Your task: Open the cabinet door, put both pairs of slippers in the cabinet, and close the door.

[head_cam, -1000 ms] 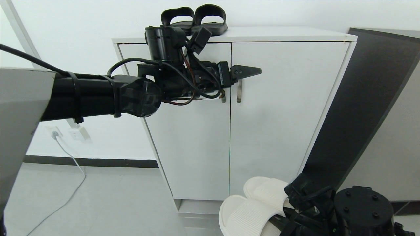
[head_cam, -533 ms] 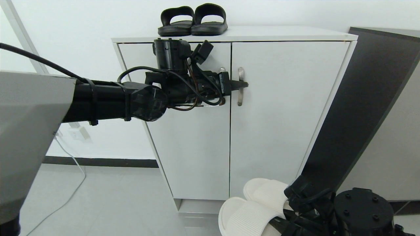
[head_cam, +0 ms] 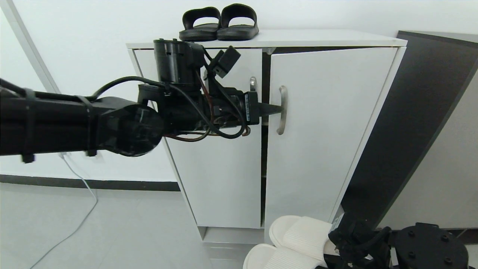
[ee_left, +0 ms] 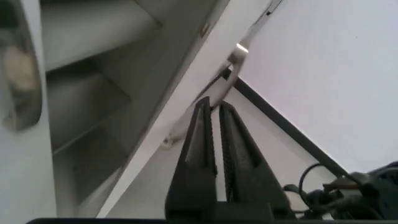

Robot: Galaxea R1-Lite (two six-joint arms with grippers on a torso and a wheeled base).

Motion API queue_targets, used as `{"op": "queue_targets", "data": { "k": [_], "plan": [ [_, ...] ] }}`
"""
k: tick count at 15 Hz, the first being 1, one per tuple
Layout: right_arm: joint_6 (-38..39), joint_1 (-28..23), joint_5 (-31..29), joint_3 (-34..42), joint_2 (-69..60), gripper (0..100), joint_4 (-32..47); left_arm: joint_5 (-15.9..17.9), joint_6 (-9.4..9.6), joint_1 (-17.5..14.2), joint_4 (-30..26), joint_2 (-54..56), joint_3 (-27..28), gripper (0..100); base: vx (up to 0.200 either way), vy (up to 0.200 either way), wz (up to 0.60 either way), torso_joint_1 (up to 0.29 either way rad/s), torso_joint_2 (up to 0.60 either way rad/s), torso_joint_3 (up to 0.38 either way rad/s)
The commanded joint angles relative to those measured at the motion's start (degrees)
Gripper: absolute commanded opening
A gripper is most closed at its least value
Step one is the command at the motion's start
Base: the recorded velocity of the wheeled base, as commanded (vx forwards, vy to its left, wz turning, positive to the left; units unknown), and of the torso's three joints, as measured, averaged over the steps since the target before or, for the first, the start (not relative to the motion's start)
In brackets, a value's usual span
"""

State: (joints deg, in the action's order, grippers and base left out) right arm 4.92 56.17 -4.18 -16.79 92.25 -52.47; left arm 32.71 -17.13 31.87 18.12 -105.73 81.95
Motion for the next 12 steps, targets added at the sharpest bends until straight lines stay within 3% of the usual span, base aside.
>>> {"op": "queue_targets", "data": {
  "k": [1, 3, 6, 8, 12],
  "plan": [
    [-0.27, 0.60, -0.04, 0.61, -1.02, 0, 0.00, -1.07, 0.69, 1.00, 0.25, 6.76, -4.87, 0, 0.000, 0.000, 0.00, 0.000, 0.00, 0.000],
    [-0.27, 1.75, 0.05, 0.88, -1.19, 0, 0.00, -1.24, 2.19, 1.00, 0.25, 9.66, -8.64, 0, 0.000, 0.000, 0.00, 0.000, 0.00, 0.000],
    [-0.35, 2.71, -0.04, 0.88, -1.19, 0, 0.00, -1.24, 2.19, 0.13, 0.34, 10.98, -10.23, 0, 0.000, 0.000, 0.00, 0.000, 0.00, 0.000],
    [-0.35, 2.71, -0.04, 0.97, -1.19, 0, 0.00, -1.15, 2.10, -1.63, 0.34, 8.35, -7.41, 0, 0.000, 0.000, 0.00, 0.000, 0.00, 0.000],
    [-0.35, 2.71, -0.13, 0.97, -0.93, 0, 0.00, -1.15, 1.75, -1.90, 0.34, 1.05, 0.85, 0, 0.000, 0.000, 0.00, 0.000, 0.00, 0.000]
  ]
}}
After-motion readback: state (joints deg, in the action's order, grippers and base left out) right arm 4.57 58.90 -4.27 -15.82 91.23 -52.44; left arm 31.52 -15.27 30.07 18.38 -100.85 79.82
